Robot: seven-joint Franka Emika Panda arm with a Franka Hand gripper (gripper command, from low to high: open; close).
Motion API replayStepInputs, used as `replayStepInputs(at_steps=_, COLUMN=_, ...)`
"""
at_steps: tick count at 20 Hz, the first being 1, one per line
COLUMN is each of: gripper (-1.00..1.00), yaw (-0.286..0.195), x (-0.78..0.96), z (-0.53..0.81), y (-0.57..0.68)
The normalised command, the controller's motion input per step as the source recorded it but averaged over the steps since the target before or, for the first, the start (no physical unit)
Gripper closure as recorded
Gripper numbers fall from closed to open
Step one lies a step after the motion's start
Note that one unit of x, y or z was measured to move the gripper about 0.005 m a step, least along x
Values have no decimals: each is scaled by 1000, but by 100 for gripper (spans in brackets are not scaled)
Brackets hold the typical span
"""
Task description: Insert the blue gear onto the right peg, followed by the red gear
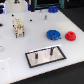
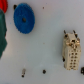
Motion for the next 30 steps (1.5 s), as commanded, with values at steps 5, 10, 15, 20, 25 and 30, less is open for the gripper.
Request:
replayStepInputs(at_steps=5, gripper=-100, yaw=0, x=-378, z=-165, y=660)
replayStepInputs(at_steps=10, gripper=-100, yaw=0, x=-285, z=-283, y=601)
replayStepInputs(at_steps=15, gripper=-100, yaw=0, x=-144, z=-464, y=407)
replayStepInputs(at_steps=20, gripper=-100, yaw=0, x=-132, z=-533, y=232)
replayStepInputs(at_steps=25, gripper=-100, yaw=0, x=-153, z=-528, y=55)
replayStepInputs(at_steps=30, gripper=-100, yaw=0, x=-151, z=-402, y=11)
